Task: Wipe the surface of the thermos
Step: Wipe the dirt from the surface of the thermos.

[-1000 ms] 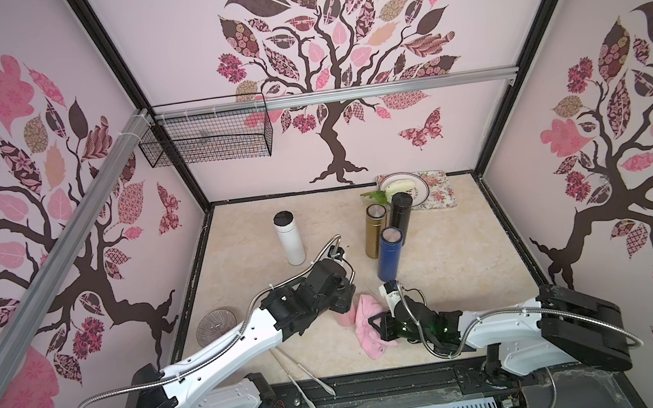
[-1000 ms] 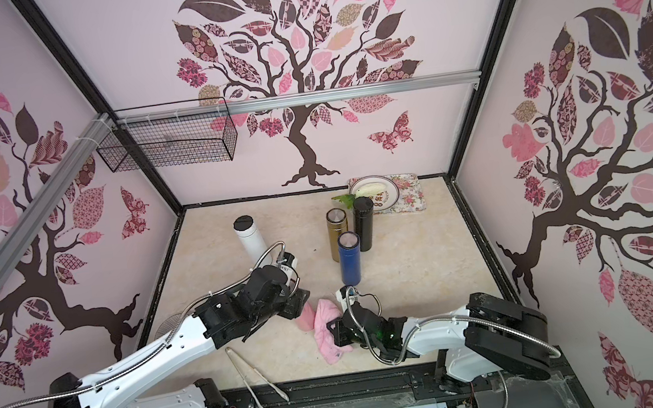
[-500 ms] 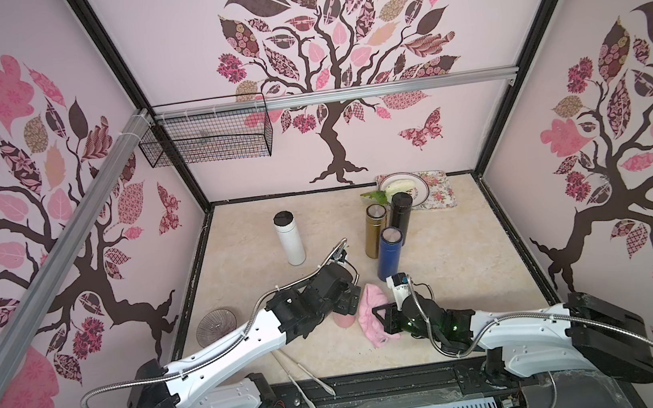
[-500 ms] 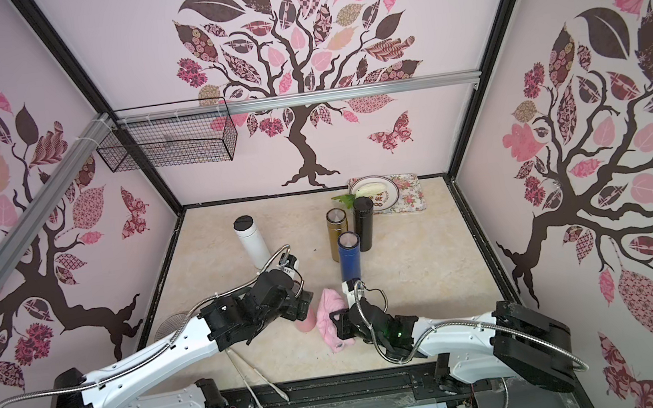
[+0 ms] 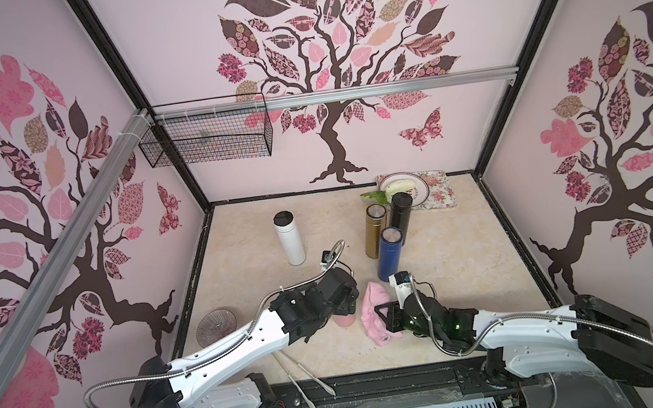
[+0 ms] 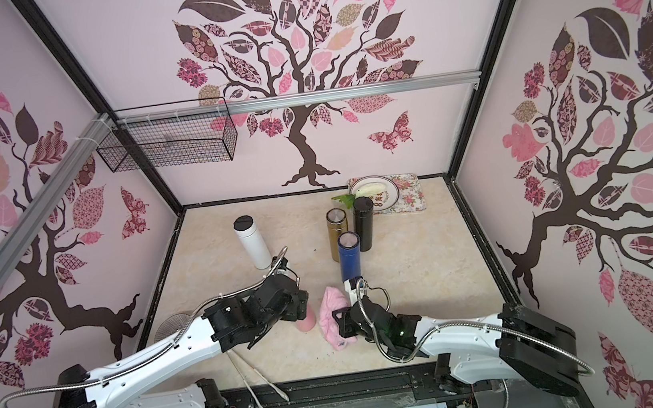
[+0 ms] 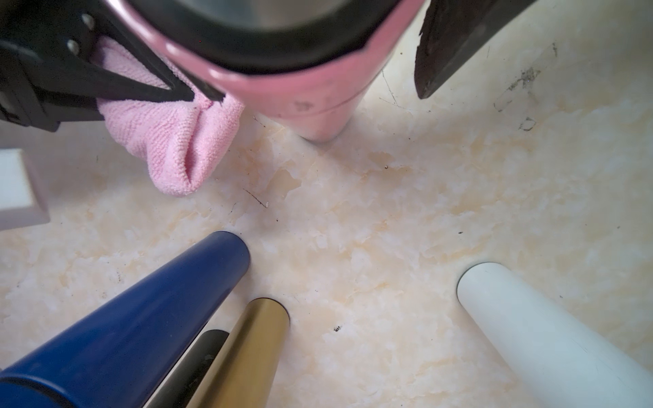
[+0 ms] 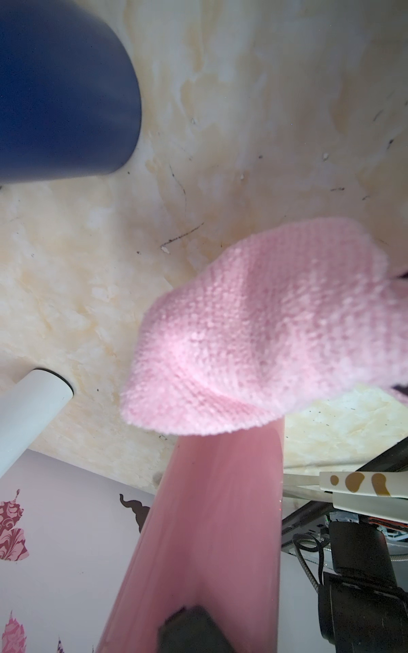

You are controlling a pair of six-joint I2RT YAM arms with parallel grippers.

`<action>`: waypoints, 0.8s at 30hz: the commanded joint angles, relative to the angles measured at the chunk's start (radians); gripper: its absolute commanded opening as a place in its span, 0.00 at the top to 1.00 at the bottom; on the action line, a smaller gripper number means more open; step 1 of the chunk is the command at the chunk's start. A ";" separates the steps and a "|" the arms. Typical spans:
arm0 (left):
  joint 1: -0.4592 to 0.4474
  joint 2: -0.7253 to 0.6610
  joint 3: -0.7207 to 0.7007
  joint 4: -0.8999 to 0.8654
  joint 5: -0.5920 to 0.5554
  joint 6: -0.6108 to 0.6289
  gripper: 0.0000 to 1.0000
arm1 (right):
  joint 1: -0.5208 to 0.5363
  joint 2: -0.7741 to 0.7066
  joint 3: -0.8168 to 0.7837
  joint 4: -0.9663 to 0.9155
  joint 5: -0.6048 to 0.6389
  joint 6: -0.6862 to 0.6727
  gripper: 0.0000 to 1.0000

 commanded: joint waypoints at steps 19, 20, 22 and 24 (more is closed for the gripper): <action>-0.038 0.072 0.080 -0.088 -0.155 -0.154 1.00 | 0.039 -0.067 -0.002 0.106 -0.156 -0.065 1.00; -0.038 0.066 0.088 -0.087 -0.168 -0.183 1.00 | 0.066 -0.062 0.004 0.136 -0.153 -0.082 1.00; -0.037 0.044 0.090 -0.051 -0.168 -0.231 1.00 | 0.102 -0.023 0.024 0.190 -0.150 -0.099 1.00; -0.037 0.031 0.092 -0.016 -0.154 -0.272 1.00 | 0.118 0.025 0.036 0.275 -0.133 -0.098 1.00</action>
